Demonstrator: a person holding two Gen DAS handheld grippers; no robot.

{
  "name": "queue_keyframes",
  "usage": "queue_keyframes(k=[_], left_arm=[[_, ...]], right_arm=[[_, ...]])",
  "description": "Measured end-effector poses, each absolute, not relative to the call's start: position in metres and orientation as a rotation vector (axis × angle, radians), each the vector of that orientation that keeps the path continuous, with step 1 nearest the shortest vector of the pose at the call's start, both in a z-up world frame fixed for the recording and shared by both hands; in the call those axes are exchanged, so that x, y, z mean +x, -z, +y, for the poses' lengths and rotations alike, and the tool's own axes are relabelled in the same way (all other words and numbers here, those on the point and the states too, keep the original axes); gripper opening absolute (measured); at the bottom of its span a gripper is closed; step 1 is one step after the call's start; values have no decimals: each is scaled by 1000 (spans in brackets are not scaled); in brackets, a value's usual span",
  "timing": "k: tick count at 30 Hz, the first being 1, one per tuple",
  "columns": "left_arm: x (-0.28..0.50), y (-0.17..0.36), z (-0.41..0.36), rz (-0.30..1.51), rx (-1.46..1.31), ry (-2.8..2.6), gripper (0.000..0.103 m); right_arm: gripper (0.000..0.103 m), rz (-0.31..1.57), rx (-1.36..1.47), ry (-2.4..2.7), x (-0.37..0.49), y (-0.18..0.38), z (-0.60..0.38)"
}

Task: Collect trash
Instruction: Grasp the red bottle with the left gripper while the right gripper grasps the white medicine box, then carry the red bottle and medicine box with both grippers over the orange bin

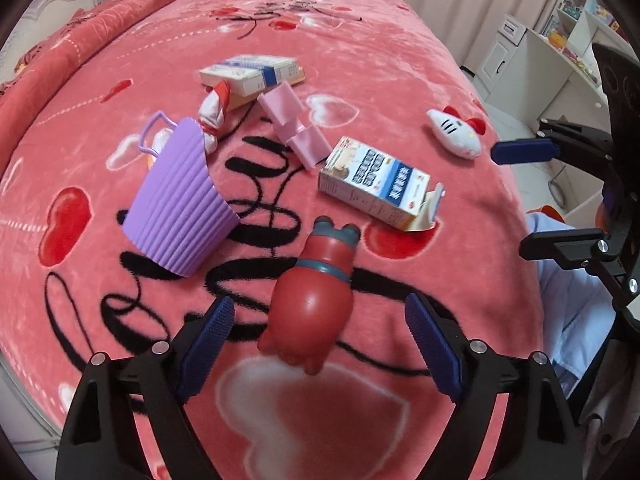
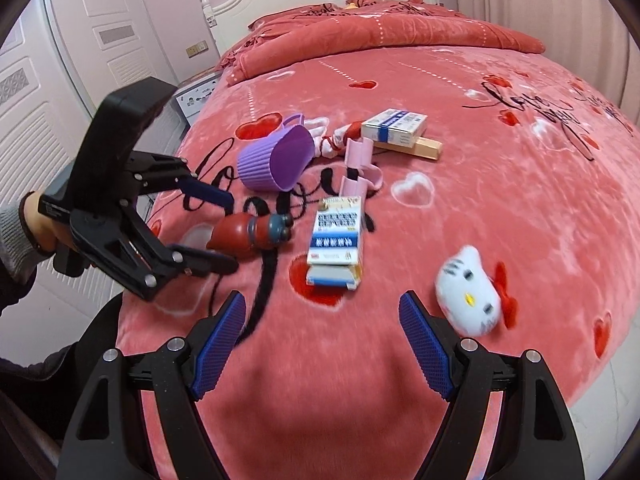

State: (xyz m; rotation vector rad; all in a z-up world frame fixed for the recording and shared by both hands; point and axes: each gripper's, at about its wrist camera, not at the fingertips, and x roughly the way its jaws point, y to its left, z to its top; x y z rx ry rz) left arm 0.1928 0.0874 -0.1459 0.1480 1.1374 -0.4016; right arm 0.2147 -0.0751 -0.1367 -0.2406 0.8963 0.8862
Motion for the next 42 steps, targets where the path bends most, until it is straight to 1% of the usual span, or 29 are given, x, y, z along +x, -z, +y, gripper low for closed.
queue_keyframes(k=[3,5,7,8,10,11,12,15,18,20,21,23,27,33,42], left_arm=[[197,153,90,1144,149,415,86],[198,156,93,1148,142,434,74],[200,159,94,1156,138,445,72],[201,161,94,1157,143,447,72],[201,163,94,1159,157,457,71],[201,164,93,1159,160,462,67],[202,164,94,1158,163,468,66],[205,165,98,1154,142,472,65],[207,166,100,1149,139,471,61],[208,167,100,1146,136,469,57],[209,168,101,1147,131,467,56],[210,170,101,1143,131,457,44],[213,173,99,1143,137,448,43],[205,164,98,1135,129,422,41],[163,141,85,1129,129,400,41]], right_arm=[[79,891,-244,-881,223,142,-63],[78,902,-242,-880,230,147,-56],[78,914,-254,-874,236,154,-47],[73,918,-256,-876,238,157,-45],[69,934,-263,-887,243,164,-39],[66,939,-270,-886,245,166,-36],[63,942,-277,-883,247,170,-34],[61,956,-272,-879,254,175,-30],[54,958,-290,-879,258,180,-25],[42,958,-315,-871,260,184,-22],[41,958,-320,-869,261,185,-22],[38,957,-318,-866,262,187,-22],[38,953,-318,-869,264,190,-23],[38,945,-283,-882,256,182,-31],[38,925,-278,-918,209,159,-49]])
